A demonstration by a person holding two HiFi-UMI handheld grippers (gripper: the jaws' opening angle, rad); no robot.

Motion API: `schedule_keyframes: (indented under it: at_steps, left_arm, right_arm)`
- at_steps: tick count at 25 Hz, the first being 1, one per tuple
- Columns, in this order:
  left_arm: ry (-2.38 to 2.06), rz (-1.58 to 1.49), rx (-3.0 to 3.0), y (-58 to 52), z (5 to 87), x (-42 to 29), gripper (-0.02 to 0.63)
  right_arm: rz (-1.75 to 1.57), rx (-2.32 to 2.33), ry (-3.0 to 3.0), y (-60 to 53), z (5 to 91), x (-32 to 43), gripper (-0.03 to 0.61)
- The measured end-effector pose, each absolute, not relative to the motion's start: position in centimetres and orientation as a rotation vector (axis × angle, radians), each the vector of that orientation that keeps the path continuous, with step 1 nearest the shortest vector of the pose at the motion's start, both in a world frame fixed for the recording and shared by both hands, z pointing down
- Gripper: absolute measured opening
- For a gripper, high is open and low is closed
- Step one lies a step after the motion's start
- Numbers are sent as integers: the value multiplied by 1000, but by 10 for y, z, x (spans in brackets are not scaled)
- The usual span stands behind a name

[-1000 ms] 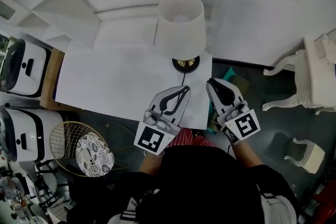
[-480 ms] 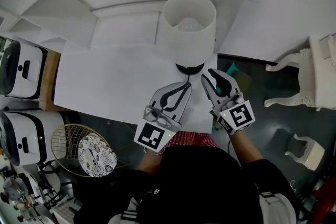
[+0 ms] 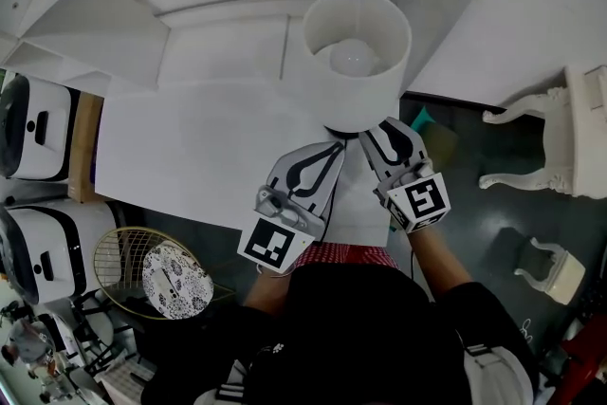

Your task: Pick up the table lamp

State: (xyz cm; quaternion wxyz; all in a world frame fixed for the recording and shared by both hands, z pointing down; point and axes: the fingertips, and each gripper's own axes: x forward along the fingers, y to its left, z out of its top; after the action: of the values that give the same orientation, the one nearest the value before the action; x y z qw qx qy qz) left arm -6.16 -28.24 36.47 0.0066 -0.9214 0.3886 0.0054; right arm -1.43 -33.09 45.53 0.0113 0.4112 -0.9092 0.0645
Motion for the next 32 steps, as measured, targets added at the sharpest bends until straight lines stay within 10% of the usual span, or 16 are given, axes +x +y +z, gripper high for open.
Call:
schedule_keyframes:
  at_steps: [32]
  left_arm:
    - [1335, -63, -2891, -309, 389, -112, 12]
  right_arm:
    - [144, 1329, -2843, -401, 481, -53, 140]
